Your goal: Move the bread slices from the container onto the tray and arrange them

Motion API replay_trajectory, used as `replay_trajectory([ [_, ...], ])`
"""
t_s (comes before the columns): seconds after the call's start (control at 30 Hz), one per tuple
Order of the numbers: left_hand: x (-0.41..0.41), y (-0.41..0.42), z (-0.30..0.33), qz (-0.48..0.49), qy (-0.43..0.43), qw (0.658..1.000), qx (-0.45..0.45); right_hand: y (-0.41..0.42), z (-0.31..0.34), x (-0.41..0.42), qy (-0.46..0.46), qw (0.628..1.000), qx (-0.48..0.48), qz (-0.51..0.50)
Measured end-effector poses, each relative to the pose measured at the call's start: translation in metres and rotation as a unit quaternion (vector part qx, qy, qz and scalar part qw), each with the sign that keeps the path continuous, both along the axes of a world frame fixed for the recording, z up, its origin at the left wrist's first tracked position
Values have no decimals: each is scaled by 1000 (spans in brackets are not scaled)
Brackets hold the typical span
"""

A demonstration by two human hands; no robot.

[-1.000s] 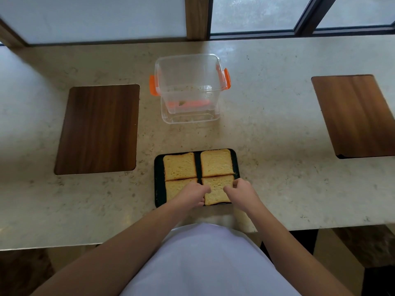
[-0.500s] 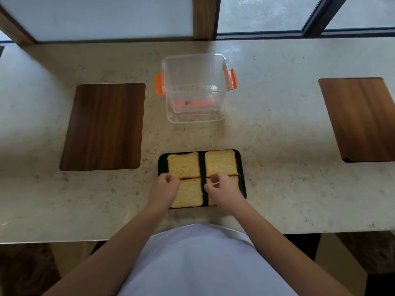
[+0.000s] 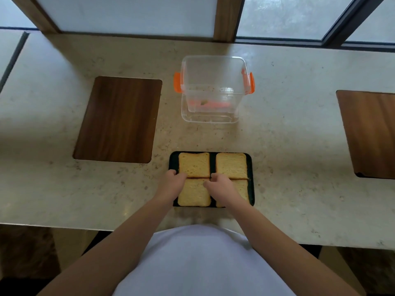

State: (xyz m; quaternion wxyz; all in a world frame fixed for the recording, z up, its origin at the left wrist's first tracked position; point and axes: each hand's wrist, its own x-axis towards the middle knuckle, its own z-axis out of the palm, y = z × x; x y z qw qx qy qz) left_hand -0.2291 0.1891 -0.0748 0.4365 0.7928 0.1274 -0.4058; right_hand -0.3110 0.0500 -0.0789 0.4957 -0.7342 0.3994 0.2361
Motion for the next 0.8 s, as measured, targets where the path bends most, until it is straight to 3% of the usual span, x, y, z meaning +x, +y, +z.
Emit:
replay_trajectory([
  [0.8, 11, -1, 0, -20, 3, 1000, 0, 3, -4, 12, 11, 1000, 30, 0],
])
